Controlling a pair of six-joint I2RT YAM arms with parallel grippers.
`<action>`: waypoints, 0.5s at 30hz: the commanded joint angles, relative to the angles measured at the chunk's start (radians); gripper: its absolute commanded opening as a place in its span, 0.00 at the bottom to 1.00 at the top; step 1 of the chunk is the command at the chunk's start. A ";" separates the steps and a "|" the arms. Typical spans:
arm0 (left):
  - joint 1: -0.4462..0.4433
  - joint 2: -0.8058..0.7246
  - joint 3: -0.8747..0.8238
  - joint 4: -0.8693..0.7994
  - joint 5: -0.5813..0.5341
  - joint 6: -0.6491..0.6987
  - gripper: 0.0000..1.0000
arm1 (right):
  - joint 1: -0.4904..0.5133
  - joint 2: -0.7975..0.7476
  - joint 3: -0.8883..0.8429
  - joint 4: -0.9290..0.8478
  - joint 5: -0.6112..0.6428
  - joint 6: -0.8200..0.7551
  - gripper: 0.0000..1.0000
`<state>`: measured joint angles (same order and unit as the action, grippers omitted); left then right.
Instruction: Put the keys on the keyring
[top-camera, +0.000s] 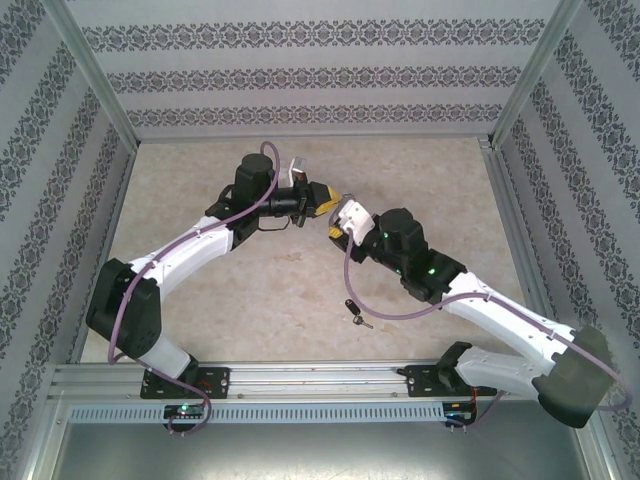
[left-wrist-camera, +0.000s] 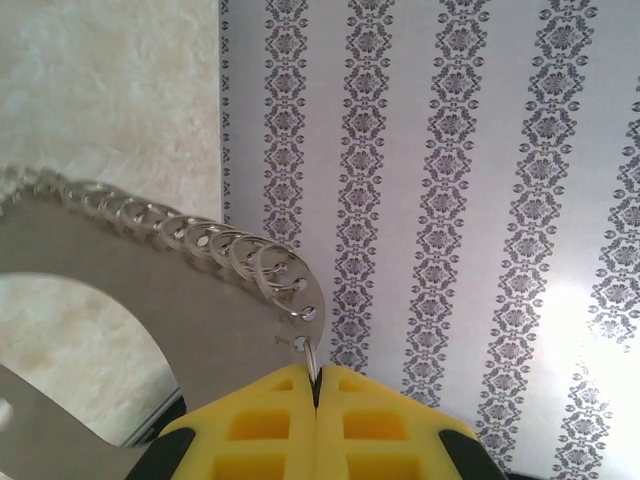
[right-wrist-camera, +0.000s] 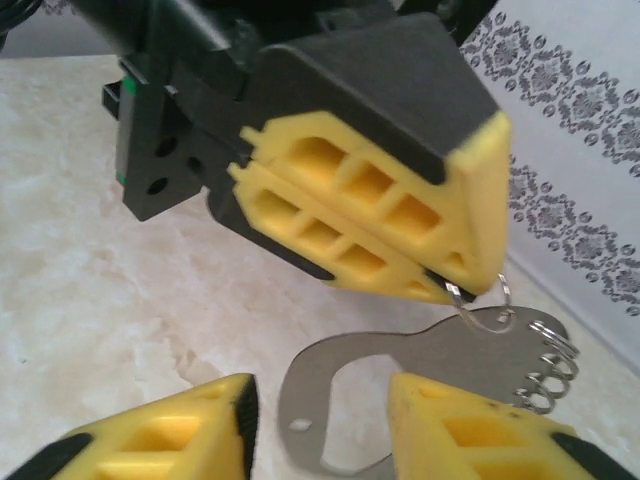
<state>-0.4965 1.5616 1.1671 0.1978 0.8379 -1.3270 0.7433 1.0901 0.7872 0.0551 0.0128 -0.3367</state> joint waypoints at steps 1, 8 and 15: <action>0.001 -0.037 0.036 -0.069 0.028 0.068 0.00 | 0.023 -0.018 -0.037 0.084 0.159 -0.126 0.32; 0.001 -0.042 0.052 -0.136 0.024 0.114 0.00 | 0.034 -0.061 -0.134 0.240 0.186 -0.201 0.28; -0.001 -0.031 0.063 -0.152 0.032 0.124 0.00 | 0.034 -0.042 -0.113 0.241 0.163 -0.200 0.28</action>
<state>-0.4965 1.5585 1.1973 0.0582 0.8421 -1.2358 0.7692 1.0462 0.6605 0.2497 0.1661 -0.5171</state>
